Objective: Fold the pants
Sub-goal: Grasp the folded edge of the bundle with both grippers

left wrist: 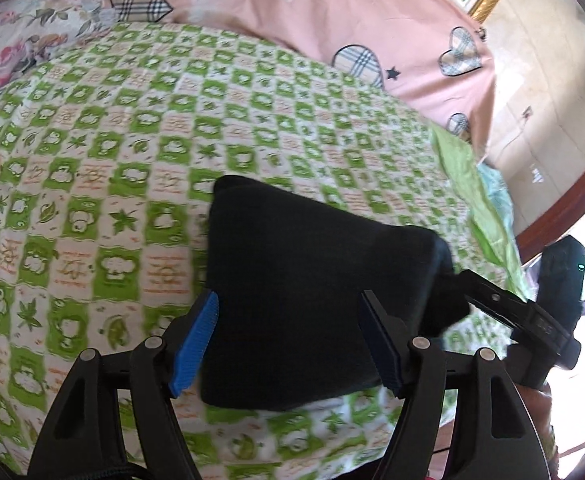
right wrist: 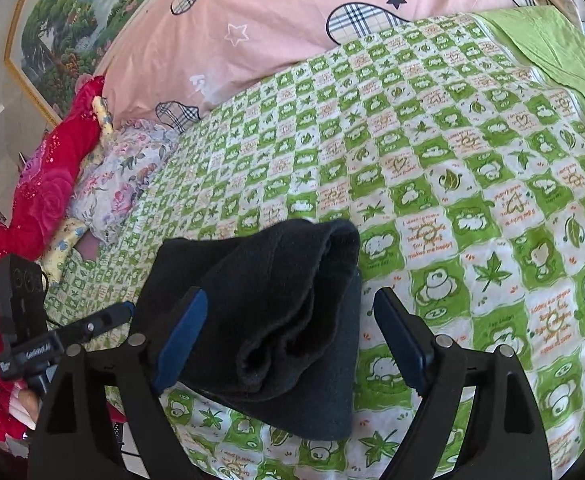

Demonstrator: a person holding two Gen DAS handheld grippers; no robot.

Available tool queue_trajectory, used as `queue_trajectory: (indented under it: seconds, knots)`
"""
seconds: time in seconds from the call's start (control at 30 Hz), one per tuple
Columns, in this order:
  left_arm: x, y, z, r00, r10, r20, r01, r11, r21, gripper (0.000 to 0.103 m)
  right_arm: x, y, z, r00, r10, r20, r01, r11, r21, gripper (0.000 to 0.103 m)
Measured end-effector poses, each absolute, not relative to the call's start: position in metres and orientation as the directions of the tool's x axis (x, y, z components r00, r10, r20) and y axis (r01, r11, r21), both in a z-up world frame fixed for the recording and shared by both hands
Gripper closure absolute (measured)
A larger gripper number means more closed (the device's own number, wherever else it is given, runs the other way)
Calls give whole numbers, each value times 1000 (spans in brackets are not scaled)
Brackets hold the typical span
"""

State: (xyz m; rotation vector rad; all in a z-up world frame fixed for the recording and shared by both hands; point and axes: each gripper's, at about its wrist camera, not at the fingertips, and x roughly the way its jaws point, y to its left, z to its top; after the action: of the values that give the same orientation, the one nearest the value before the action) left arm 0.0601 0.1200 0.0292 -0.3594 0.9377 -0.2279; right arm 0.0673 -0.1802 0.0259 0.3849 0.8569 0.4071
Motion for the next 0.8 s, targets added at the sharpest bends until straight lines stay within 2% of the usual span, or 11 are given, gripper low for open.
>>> queue_trajectory:
  seconds: [0.2, 0.23, 0.27, 0.3, 0.37, 0.43, 0.5, 0.6, 0.7, 0.77, 0.8]
  knots:
    - [77, 120, 15, 522, -358, -774, 41, 917, -397, 28, 67, -164, 19, 561, 479, -675, -200, 870, 451, 53]
    - [80, 118, 11, 513, -348, -785, 38, 922, -385, 28, 67, -163, 19, 565, 469, -679, -198, 876, 440, 64]
    - [82, 117, 8, 505, -336, -795, 34, 928, -371, 28, 67, -163, 19, 569, 464, -679, -198, 879, 434, 70]
    - [83, 116, 6, 502, -333, -798, 37, 931, -364, 32, 66, -163, 20, 570, 467, -676, -204, 877, 435, 71]
    - [83, 115, 6, 499, -333, -800, 50, 933, -357, 47, 63, -163, 25, 575, 477, -665, -217, 872, 438, 80]
    - [83, 117, 9, 500, -333, -799, 56, 934, -354, 63, 58, -165, 34, 581, 499, -643, -235, 859, 454, 84]
    - [82, 119, 14, 502, -341, -795, 57, 930, -363, 70, 53, -167, 43, 580, 535, -615, -255, 836, 487, 87]
    - [78, 120, 15, 504, -353, -788, 76, 927, -367, 72, 42, -167, 50, 583, 544, -604, -279, 832, 480, 87]
    - [77, 117, 8, 507, -342, -791, 89, 934, -347, 70, 41, -171, 34, 567, 525, -635, -250, 844, 474, 88]
    - [76, 114, 4, 513, -327, -794, 91, 940, -328, 61, 45, -174, 19, 558, 503, -660, -219, 856, 467, 88]
    - [74, 112, 3, 522, -307, -796, 93, 948, -305, 50, 48, -177, 10, 551, 496, -671, -200, 859, 472, 87]
